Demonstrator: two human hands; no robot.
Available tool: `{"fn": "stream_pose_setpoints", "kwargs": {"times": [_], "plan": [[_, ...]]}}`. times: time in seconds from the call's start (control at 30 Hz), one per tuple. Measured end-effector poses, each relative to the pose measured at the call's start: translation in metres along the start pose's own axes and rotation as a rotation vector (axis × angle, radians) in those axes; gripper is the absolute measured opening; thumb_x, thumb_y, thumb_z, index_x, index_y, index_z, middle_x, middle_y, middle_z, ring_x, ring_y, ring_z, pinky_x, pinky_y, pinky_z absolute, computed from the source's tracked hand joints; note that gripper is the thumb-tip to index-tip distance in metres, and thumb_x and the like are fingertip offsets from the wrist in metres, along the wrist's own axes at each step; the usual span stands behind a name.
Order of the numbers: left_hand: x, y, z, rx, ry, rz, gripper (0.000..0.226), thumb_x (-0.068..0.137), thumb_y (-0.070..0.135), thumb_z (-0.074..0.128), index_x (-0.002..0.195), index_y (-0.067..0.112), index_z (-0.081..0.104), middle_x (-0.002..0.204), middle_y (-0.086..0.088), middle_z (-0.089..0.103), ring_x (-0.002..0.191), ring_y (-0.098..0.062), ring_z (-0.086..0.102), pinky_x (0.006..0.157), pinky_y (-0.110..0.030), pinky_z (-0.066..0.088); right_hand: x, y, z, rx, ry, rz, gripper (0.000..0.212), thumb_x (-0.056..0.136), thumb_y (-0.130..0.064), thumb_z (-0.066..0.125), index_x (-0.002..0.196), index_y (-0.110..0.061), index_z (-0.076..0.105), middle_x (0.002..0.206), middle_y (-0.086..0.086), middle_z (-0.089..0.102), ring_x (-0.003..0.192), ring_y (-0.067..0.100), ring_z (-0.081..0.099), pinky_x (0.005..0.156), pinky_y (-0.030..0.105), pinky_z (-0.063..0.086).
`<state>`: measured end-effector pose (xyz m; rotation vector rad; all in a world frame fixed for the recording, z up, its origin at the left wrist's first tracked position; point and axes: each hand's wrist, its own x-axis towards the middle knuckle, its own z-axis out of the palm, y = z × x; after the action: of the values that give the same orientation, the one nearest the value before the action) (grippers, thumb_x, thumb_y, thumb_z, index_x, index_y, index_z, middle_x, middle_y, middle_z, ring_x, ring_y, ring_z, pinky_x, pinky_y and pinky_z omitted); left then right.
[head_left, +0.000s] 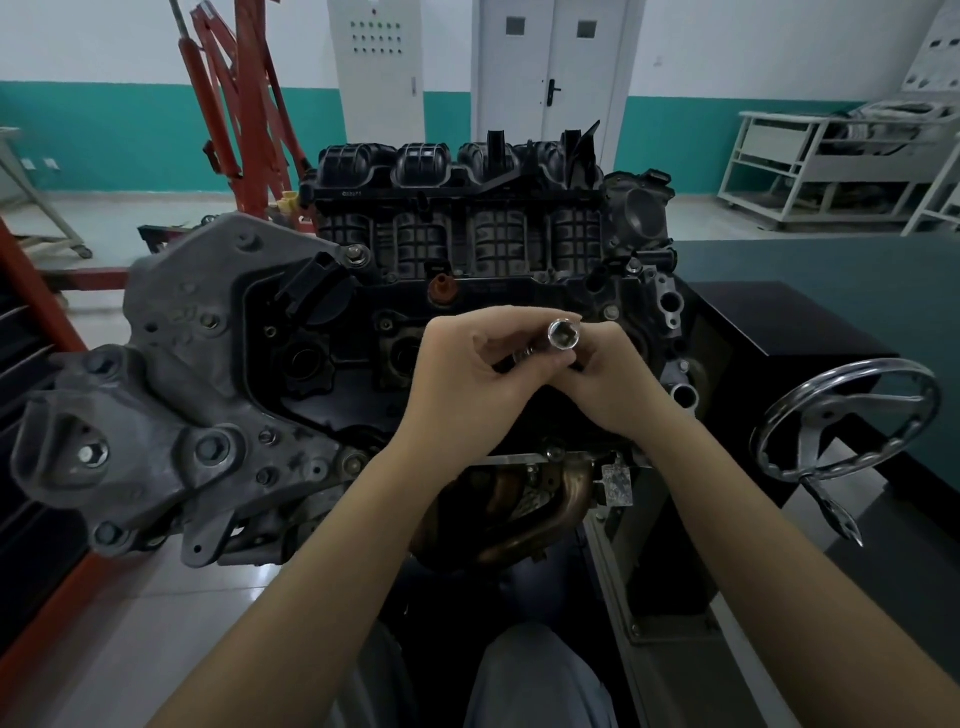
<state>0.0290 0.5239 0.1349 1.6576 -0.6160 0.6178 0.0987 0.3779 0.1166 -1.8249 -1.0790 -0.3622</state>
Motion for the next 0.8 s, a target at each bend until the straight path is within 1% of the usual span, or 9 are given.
{"fn": "stream_pose_setpoints", "kwargs": {"times": [0.07, 0.17, 0.27, 0.4, 0.5, 0.57, 0.6, 0.7, 0.8], "plan": [[-0.0002, 0.0003, -0.0003, 0.016, -0.043, 0.001, 0.028, 0.079, -0.006, 0.071, 0.103, 0.009, 0.071, 0.097, -0.006, 0.074, 0.096, -0.018, 0.07, 0.088, -0.037, 0.055, 0.0015, 0.0041, -0.003, -0.003, 0.013, 0.029, 0.026, 0.083, -0.001, 0.067, 0.087, -0.027, 0.07, 0.084, -0.031, 0.067, 0.085, -0.009, 0.064, 0.076, 0.009, 0.047], [0.0001, 0.0007, 0.0001, 0.169, 0.018, 0.027, 0.023, 0.074, 0.004, 0.08, 0.096, 0.011, 0.073, 0.091, 0.004, 0.073, 0.09, -0.007, 0.069, 0.083, -0.025, 0.055, 0.0006, 0.0086, -0.0025, 0.0, 0.066, 0.018, 0.021, 0.079, 0.002, 0.072, 0.096, -0.01, 0.072, 0.091, -0.007, 0.071, 0.089, 0.003, 0.069, 0.081, 0.019, 0.051], [0.0014, 0.0017, 0.0008, 0.263, 0.047, 0.094, 0.021, 0.075, 0.006, 0.079, 0.094, 0.014, 0.074, 0.089, 0.01, 0.07, 0.087, -0.001, 0.067, 0.08, -0.014, 0.05, 0.0004, 0.0073, -0.0017, -0.007, 0.063, -0.012, 0.028, 0.081, 0.004, 0.07, 0.104, -0.012, 0.068, 0.095, -0.011, 0.068, 0.091, -0.002, 0.066, 0.081, 0.014, 0.048], [-0.0001, 0.0023, -0.002, 0.182, 0.016, 0.09, 0.026, 0.077, -0.001, 0.075, 0.099, 0.014, 0.071, 0.092, 0.006, 0.071, 0.091, -0.006, 0.068, 0.083, -0.024, 0.054, 0.0027, 0.0062, -0.004, -0.028, 0.003, -0.023, 0.029, 0.084, 0.001, 0.066, 0.106, -0.017, 0.064, 0.098, -0.015, 0.066, 0.095, -0.006, 0.064, 0.083, 0.013, 0.048], [0.0003, 0.0011, -0.0021, 0.201, -0.001, 0.077, 0.026, 0.075, 0.002, 0.079, 0.098, 0.011, 0.073, 0.093, 0.002, 0.072, 0.091, -0.009, 0.068, 0.084, -0.028, 0.055, 0.0022, 0.0093, -0.0025, -0.043, 0.063, -0.01, 0.022, 0.078, 0.002, 0.075, 0.097, -0.008, 0.072, 0.092, 0.0, 0.073, 0.091, 0.012, 0.07, 0.082, 0.032, 0.056], [0.0008, 0.0, -0.0004, 0.22, 0.041, 0.059, 0.024, 0.072, 0.005, 0.081, 0.094, 0.013, 0.074, 0.088, 0.004, 0.073, 0.087, -0.006, 0.069, 0.08, -0.027, 0.056, 0.0022, 0.0097, -0.0009, -0.043, 0.091, -0.013, 0.022, 0.076, 0.001, 0.077, 0.097, -0.006, 0.073, 0.089, 0.005, 0.073, 0.087, 0.017, 0.071, 0.079, 0.036, 0.057], [0.0007, -0.0003, 0.0007, 0.211, 0.06, 0.048, 0.024, 0.072, 0.006, 0.081, 0.093, 0.015, 0.074, 0.087, 0.005, 0.072, 0.085, -0.006, 0.069, 0.079, -0.026, 0.056, 0.0024, 0.009, -0.0006, -0.032, 0.091, -0.021, 0.023, 0.077, 0.0, 0.076, 0.098, -0.009, 0.072, 0.089, 0.001, 0.073, 0.087, 0.013, 0.071, 0.078, 0.031, 0.056], [0.0004, -0.0013, 0.0007, 0.14, 0.056, 0.026, 0.028, 0.076, -0.001, 0.076, 0.096, 0.019, 0.071, 0.09, 0.007, 0.072, 0.089, -0.007, 0.07, 0.082, -0.028, 0.056, 0.0025, 0.0048, -0.0002, -0.018, 0.035, -0.043, 0.026, 0.082, -0.006, 0.07, 0.098, -0.026, 0.068, 0.092, -0.026, 0.066, 0.089, -0.007, 0.065, 0.077, 0.011, 0.047], [0.0005, -0.0018, -0.0012, 0.07, -0.017, 0.003, 0.027, 0.078, -0.006, 0.073, 0.101, 0.009, 0.072, 0.096, -0.004, 0.073, 0.096, -0.016, 0.07, 0.088, -0.037, 0.055, 0.0004, 0.007, 0.0008, -0.004, 0.042, -0.008, 0.019, 0.082, -0.011, 0.067, 0.09, -0.027, 0.071, 0.085, -0.036, 0.064, 0.085, -0.013, 0.063, 0.075, 0.007, 0.045]]}}
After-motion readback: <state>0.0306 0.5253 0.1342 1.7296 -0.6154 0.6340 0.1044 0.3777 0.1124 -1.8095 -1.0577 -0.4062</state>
